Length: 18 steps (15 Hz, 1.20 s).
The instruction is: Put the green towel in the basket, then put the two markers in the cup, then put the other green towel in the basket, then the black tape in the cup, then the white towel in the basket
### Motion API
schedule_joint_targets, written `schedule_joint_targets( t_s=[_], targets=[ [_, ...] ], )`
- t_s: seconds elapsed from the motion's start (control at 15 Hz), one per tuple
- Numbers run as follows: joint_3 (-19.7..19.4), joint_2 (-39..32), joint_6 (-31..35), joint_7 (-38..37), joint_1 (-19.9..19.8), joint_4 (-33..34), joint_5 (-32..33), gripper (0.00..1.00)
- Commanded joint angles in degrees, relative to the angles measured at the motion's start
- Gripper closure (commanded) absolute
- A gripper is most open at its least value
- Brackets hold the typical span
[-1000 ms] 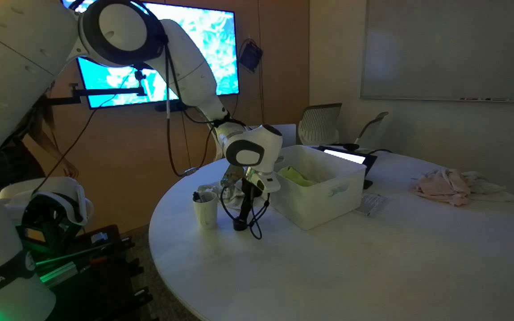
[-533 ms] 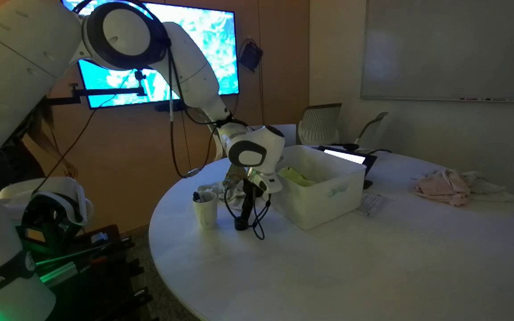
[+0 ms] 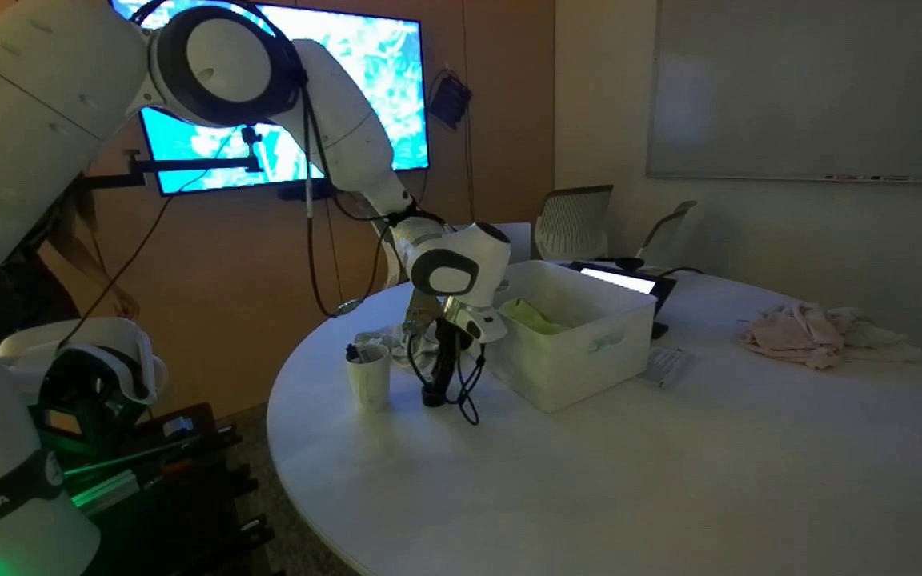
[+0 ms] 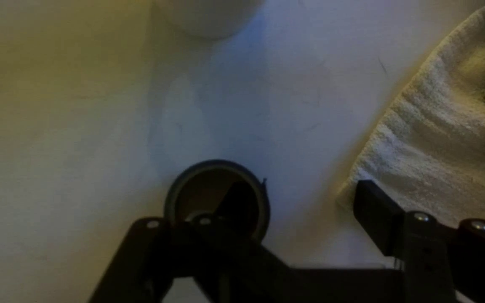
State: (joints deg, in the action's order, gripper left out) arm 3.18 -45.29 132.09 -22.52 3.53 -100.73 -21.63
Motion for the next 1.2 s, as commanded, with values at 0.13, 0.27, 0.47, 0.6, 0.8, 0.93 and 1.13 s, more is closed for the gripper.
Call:
schedule_joint_targets(
  t_s=[0.13,0.27,0.47,0.6,0.8,0.93,1.13],
  targets=[
    [1.4,-2.3,-0.9,2.2,-0.1,3.5,-0.5,0.77],
    [1.5,-2.0,-0.8,2.3,0.1,3.5,-0.3,0.88],
    [1.5,-1.7,-1.1,2.1,0.4,3.4,-0.2,0.93],
    [1.4,-1.0,-0.9,1.8,0.6,2.9,-0.3,0.89],
    [1.1,1.2,0.1,1.2,1.4,1.0,0.0,0.89],
    [1.2,2.4,0.9,1.2,1.9,-0.1,0.0,0.89],
    [1.2,3.8,2.0,1.1,2.6,-1.8,-0.1,0.89]
  ],
)
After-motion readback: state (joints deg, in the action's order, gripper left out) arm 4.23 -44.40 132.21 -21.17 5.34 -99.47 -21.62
